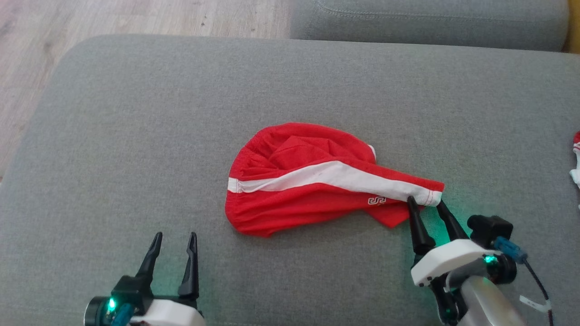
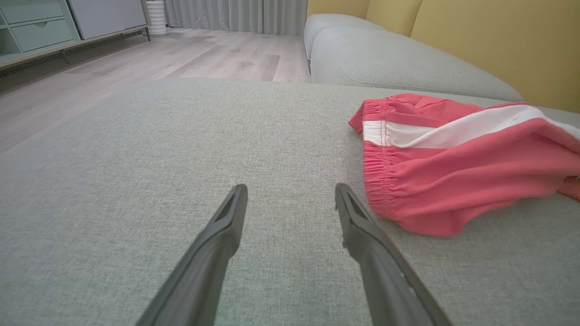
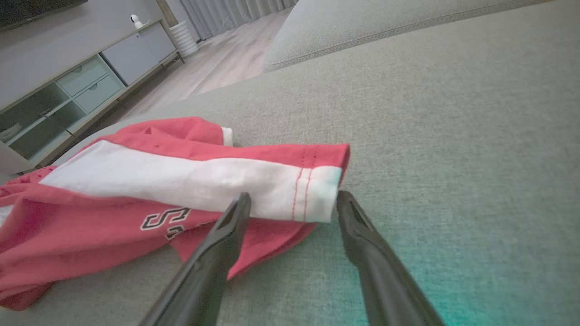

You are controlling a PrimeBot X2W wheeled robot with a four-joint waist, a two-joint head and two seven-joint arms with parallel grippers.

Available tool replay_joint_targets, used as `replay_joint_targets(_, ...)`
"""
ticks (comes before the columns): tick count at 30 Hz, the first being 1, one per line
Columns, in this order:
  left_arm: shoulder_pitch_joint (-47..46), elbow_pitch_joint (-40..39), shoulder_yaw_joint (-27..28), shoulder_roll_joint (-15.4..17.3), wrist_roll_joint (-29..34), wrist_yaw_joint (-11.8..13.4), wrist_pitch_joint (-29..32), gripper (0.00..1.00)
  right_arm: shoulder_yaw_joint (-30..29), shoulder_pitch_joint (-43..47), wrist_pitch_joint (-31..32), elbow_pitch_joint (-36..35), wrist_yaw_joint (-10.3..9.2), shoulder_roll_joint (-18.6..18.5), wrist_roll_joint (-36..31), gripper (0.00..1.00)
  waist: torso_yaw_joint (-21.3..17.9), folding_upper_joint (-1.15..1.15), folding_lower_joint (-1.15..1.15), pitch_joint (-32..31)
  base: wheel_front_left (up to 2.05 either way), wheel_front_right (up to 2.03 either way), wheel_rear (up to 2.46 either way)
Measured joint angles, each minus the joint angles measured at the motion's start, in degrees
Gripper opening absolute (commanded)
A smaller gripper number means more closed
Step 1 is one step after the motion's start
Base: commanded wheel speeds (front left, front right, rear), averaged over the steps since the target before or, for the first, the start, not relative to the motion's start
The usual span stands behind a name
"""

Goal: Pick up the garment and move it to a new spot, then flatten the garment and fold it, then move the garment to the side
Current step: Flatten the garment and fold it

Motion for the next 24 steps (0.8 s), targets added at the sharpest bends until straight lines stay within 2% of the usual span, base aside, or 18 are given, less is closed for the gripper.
replay_joint_targets(2,0.0,0.0,0.0,0.0,0.0,0.0,0.0,1.0,0.0,0.0,0.0,-0.7,0.0,0.0,0.5,0.55,0.0,0.0,0.0,0.1,0.0,0.0,0.0)
replay_joint_targets(3,0.0,0.0,0.0,0.0,0.0,0.0,0.0,1.0,-0.1,0.0,0.0,-1.2,0.0,0.0,0.6,0.44,-0.1,0.0,0.0,0.2,0.0,0.0,0.0)
replay_joint_targets(4,0.0,0.0,0.0,0.0,0.0,0.0,0.0,1.0,-0.2,0.0,0.0,-1.4,0.0,0.0,0.6,0.38,-0.1,0.0,0.0,0.3,0.0,0.0,0.0)
replay_joint_targets(5,0.0,0.0,0.1,0.0,-0.1,0.0,0.0,1.0,-0.3,0.0,0.0,-1.6,0.0,0.0,0.6,0.27,-0.2,0.0,0.0,0.3,0.0,0.0,0.0)
replay_joint_targets(6,0.0,0.1,0.1,0.0,-0.4,0.0,0.0,1.0,-0.5,0.0,0.0,-1.8,0.0,0.0,0.4,0.07,-0.2,0.0,0.0,0.3,0.0,0.0,0.0)
replay_joint_targets(7,0.0,0.1,0.1,0.0,-0.6,0.0,0.0,1.0,-0.7,0.0,0.0,-2.1,0.0,0.0,0.3,0.0,-0.3,0.0,0.0,0.3,0.0,0.0,0.0)
replay_joint_targets(16,0.0,-0.6,-0.1,0.0,-3.4,0.1,0.0,1.0,-4.1,0.6,0.0,-5.3,0.0,0.0,-1.7,0.0,-1.7,0.0,-0.01,-0.5,0.0,0.0,0.0)
replay_joint_targets(24,-1.9,-2.5,-4.3,0.0,-13.0,-1.5,0.0,1.0,-6.3,3.6,0.0,-6.6,0.0,0.0,-5.0,0.0,-4.7,0.0,-0.01,-0.9,0.0,0.0,0.0)
